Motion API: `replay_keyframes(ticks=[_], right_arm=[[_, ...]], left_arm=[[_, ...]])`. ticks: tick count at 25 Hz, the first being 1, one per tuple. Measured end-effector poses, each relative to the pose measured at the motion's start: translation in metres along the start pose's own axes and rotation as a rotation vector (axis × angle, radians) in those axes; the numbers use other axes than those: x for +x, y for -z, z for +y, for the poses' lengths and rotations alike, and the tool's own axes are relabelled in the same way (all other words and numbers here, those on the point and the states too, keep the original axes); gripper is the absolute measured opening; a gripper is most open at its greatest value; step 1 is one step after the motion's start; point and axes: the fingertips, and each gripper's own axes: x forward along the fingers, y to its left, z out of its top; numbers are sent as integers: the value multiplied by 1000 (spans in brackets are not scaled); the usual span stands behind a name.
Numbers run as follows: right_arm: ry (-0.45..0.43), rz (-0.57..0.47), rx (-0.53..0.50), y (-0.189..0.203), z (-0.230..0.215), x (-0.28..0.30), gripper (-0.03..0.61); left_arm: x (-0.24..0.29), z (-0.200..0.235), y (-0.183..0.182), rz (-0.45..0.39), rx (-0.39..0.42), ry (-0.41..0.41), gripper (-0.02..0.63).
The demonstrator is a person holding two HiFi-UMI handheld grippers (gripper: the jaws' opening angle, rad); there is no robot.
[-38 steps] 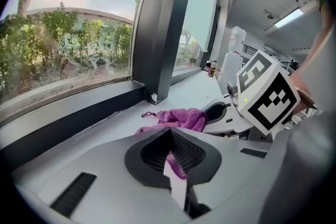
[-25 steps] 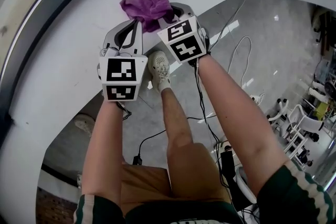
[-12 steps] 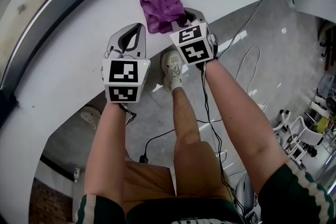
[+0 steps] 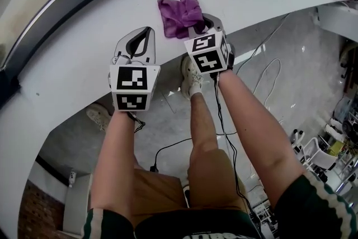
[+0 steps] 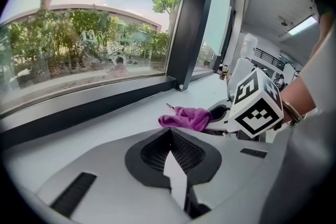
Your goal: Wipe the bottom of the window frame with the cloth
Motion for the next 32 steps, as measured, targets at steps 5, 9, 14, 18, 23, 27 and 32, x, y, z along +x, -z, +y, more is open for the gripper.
replay_keyframes(ticks=[5,9,14,18,23,27,32], right_arm=[[-3,4,-36,-8,31,0,103],[5,10,-64,-17,54,0,104],[-3,12,-95,-31,88,0,103],[-9,1,-110,-43,117,3,103],[-22,-14,-132,-57,156,4,103],[-43,-19,-160,-67,190,3,103],[-66,-27,-195,-79,232,4,103]], left_arm=[[-22,21,15,-7,-32,-32,9],[-45,39,25,-16,-55,-66,9],[-75,63,39,-21,-79,-101,9],[-97,84,51,-26,-89,-127,9],[-126,110,69,-29,-105,-160,9],[-150,131,83,-35,-126,-188,9],[-178,160,96,-50,-155,-231,9]])
